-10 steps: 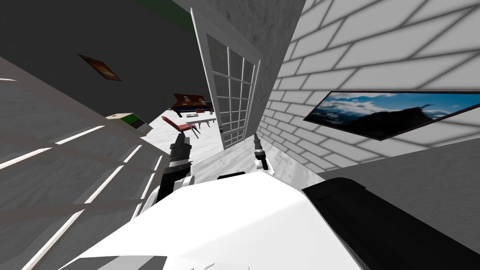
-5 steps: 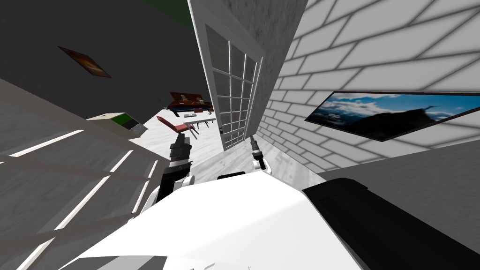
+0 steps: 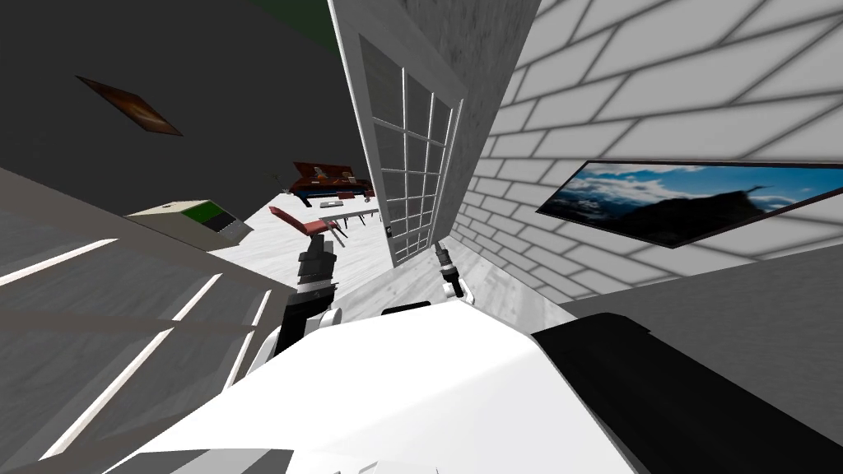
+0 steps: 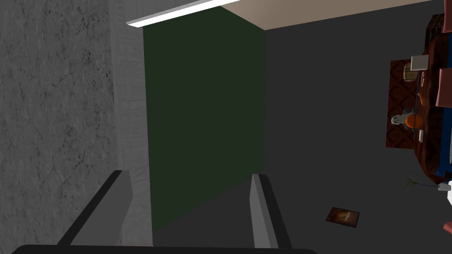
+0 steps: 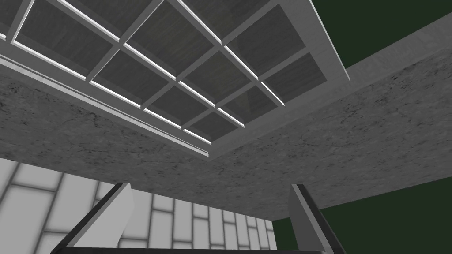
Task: Pull the door open
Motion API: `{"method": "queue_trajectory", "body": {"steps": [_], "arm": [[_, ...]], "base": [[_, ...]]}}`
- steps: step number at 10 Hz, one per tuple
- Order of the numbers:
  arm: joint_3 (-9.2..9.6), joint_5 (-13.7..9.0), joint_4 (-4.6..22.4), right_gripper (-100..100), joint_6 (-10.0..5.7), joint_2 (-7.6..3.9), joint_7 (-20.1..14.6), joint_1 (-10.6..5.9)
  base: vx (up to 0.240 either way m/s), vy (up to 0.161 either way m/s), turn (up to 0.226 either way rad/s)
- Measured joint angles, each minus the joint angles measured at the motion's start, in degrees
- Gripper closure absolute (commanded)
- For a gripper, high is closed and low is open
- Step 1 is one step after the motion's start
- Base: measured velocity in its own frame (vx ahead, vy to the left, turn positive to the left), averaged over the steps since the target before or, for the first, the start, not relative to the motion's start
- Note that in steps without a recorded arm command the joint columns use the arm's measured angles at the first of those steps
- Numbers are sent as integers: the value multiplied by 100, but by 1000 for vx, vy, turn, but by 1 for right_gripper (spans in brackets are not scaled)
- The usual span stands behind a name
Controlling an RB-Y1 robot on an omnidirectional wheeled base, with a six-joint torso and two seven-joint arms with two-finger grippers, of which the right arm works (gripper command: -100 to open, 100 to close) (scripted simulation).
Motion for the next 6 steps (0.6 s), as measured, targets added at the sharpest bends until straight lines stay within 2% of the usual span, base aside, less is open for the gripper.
{"method": "queue_trajectory", "body": {"steps": [3, 4, 6], "arm": [[47, 187, 436, -100, -198, -17, 261, -126], [69, 254, 520, -100, -205, -28, 337, -175], [94, 376, 812, -100, -324, -45, 501, -263]], "base": [[93, 64, -45], [104, 64, -41], [91, 50, -39]]}}
